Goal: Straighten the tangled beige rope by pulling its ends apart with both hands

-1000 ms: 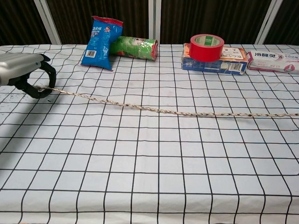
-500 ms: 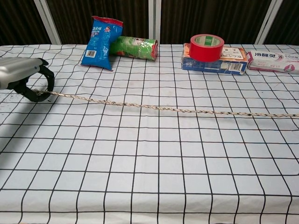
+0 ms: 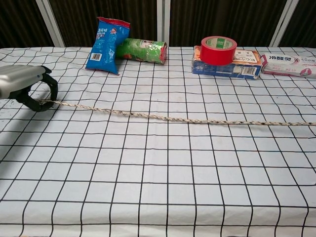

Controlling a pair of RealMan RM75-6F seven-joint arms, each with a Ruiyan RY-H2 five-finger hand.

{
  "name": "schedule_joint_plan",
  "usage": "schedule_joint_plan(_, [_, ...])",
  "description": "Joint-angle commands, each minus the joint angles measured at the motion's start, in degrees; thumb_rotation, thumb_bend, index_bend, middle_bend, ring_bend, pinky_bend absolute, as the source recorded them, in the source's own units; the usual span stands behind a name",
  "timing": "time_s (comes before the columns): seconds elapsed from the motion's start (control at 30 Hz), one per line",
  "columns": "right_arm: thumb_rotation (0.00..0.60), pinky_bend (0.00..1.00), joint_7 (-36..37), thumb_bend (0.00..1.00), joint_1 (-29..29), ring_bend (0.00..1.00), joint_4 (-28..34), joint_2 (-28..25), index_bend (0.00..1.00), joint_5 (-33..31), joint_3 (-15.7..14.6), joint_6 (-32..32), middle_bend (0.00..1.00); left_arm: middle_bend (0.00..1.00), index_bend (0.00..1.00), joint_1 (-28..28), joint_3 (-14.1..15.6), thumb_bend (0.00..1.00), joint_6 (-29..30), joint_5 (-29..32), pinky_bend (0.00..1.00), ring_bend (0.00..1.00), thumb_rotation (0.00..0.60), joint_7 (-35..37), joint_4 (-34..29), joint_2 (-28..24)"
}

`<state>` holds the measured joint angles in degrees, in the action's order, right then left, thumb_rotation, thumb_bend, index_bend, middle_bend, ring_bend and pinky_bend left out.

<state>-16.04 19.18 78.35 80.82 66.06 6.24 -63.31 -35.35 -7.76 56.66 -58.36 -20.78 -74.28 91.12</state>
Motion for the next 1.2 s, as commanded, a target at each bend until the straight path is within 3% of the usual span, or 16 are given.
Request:
schedule_joint_plan(0.03, [0.6, 0.0, 0.0, 0.39, 0.0, 0.0, 0.0, 0.0, 0.66, 0.0, 0.0, 0.0, 0.08, 0.36, 0.58, 0.1, 0.0, 0.4, -0.2, 0.1, 0.09, 0.04, 0.6, 0.1, 0.3, 0.2])
schedule_joint_plan(0.3, [0.6, 0.0, 0.0, 0.4, 0.0, 0.0, -0.1, -0.1, 0.65, -0.1, 0.0, 0.1, 0.08, 0.36, 0.57, 0.2, -0.1, 0.4, -0.7, 0.6, 0.08, 0.04, 0.6, -0.1, 0.9, 0.4])
schedule_joint_plan(0.47, [0.6, 0.0, -0.1, 0.39, 0.0, 0.0, 0.0, 0.0, 0.65, -0.1, 0.0, 0.1, 0.08, 0.34, 0.51, 0.1, 0.0, 0.41, -1.6, 1.1, 0.08, 0.04, 0.6, -0.5, 0.9, 0.2])
schedule_joint_plan(0.63, [0.6, 0.0, 0.6, 0.39, -0.4, 0.0, -0.8, 0.0, 0.64, 0.2, -0.5, 0.0, 0.08, 0.32, 0.37, 0.1, 0.0, 0.36, -1.7, 0.6, 0.08, 0.04, 0.6, -0.1, 0.8, -0.1])
schedule_joint_plan(1.03, [0.6, 0.0, 1.3, 0.39, -0.5, 0.0, -1.1, 0.0, 0.64, 1.1, -0.4, -0.4, 0.08, 0.3, 0.31, 0.6, -0.5, 0.34, -0.3, -0.2, 0.08, 0.04, 0.6, 0.5, -0.3, -1.4])
schedule_joint_plan(1.2, [0.6, 0.0, 1.3, 0.39, -0.5, 0.0, -1.3, 0.1, 0.63, 0.8, -0.4, -0.2, 0.08, 0.24, 0.28, 1.1, -2.0, 0.31, 2.5, -2.5, 0.08, 0.04, 0.6, 3.0, -1.7, -3.1])
